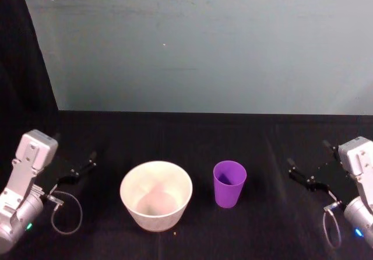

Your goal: Pick up the cup and pour the mung beans from the cup into the bowl.

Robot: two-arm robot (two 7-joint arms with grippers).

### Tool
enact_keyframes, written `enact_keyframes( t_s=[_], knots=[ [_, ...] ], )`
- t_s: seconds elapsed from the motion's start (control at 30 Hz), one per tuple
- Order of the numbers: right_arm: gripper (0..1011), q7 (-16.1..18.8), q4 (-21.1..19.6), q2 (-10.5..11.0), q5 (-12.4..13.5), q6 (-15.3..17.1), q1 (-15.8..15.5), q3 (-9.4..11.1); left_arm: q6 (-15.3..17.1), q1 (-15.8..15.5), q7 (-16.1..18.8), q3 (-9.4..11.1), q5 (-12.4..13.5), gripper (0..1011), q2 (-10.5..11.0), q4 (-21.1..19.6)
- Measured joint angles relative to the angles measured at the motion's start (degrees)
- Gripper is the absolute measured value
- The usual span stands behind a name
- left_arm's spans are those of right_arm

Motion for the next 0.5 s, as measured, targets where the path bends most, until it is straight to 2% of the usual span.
enact_keyframes(
  t_s=[0.5],
  knots=[
    [1003,0.0,0.0,0.0,0.0,0.0,0.0,0.0,0.0,0.0,0.0,0.0,0.0,1003,0.0,0.0]
  ],
)
